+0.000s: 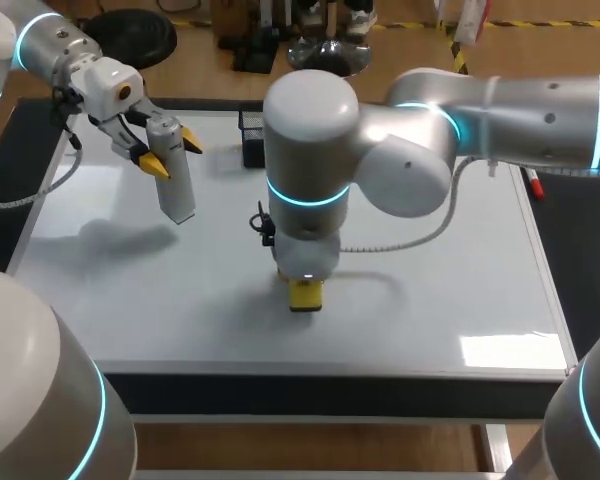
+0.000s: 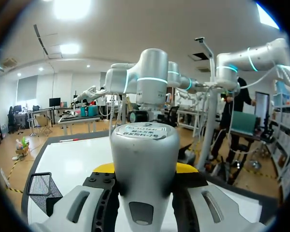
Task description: Pick up the inspection probe, press it on each red-marked spot on the whiteboard one by one, put down the probe, pick up the eraser, and wipe off all the red marks.
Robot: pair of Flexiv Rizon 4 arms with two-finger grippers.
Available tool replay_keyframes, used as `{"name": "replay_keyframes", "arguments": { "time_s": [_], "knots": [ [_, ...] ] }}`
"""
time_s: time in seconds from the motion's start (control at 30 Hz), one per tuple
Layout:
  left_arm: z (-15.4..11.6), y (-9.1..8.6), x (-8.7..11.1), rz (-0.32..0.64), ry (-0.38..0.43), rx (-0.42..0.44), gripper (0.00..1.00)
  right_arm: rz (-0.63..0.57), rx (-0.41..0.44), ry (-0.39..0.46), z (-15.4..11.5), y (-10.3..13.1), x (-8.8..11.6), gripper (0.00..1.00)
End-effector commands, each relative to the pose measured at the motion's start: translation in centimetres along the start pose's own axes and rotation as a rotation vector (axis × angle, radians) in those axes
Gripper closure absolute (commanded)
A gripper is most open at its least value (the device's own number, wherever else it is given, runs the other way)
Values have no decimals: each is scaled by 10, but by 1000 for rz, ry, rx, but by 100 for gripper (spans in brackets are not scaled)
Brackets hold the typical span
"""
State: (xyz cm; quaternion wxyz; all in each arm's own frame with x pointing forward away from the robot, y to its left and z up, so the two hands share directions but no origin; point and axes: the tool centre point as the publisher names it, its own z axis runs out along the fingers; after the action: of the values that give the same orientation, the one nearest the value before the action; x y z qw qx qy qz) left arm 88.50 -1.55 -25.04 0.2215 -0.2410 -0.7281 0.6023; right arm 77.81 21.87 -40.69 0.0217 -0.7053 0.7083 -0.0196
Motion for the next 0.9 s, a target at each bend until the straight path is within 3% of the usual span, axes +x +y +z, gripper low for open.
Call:
{"name": "replay_keyframes", "arguments": {
  "time_s": [0.03, 0.43, 0.9],
  "knots": [
    [-1, -1, 0, 1, 2, 0, 100, -3, -1, 8, 4, -4, -6, 100],
    [-1, -1, 0, 1, 2, 0, 100, -9, -13, 5, 13, -10, -10, 100],
    [-1, -1, 0, 1, 2, 0, 100, 7, -37, 21, 20, -11, 3, 100]
  ]
}}
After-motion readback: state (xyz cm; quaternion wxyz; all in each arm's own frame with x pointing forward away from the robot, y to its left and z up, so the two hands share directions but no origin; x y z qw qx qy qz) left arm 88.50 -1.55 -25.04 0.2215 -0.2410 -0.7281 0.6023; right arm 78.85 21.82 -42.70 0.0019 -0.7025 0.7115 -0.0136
